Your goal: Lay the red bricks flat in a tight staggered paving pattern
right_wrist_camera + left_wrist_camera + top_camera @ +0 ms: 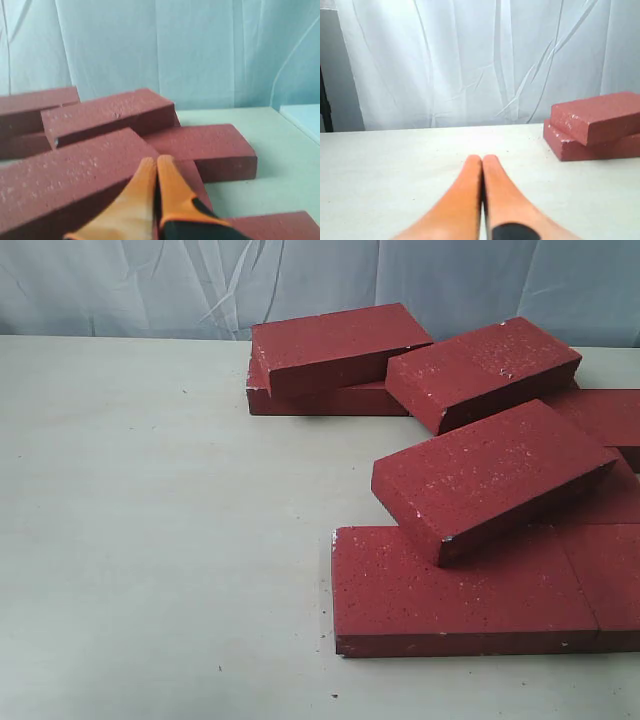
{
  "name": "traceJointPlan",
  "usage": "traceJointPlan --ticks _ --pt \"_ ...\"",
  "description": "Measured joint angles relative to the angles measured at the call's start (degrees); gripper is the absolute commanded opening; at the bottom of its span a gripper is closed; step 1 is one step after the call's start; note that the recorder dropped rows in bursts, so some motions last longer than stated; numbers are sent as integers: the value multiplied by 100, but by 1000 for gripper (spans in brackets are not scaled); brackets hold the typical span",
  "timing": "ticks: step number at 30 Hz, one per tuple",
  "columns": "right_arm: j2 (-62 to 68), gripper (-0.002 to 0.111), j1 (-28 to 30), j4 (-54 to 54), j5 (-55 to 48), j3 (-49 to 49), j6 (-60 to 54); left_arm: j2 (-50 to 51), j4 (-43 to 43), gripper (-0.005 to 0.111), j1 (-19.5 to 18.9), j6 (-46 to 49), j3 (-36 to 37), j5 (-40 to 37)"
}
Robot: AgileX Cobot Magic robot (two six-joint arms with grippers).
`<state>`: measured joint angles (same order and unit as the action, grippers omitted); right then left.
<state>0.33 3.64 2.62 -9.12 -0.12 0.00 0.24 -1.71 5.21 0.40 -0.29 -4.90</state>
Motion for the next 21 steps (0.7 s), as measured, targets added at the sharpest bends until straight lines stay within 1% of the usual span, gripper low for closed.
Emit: traceJointPlan --ticks 3,4,6,9,11,14,17,21 --pt "0 -1 0 327 876 0 0 0 -582 0 0 0 0 245" --pt "0 -1 0 631 1289 0 40 0 -802 0 0 0 8 415" --pt "0 -1 0 1157 1683 0 250 0 -979 0 0 0 8 762" --pt "0 -1 0 1364 2207 0 327 0 -1012 0 0 -83 8 1230" --pt "-2 -1 0 1423 2331 -192 348 0 -1033 0 0 -383 8 1715" --pt "-1 -1 0 1439 2451 -733 348 0 -1033 0 0 -813 8 2214" --pt "443 -1 0 1337 2528 -1361 348 0 -1012 0 0 -991 8 2771" --pt "1345 -1 0 1236 2536 -1851 348 361 -1009 0 0 -1074 -311 3061"
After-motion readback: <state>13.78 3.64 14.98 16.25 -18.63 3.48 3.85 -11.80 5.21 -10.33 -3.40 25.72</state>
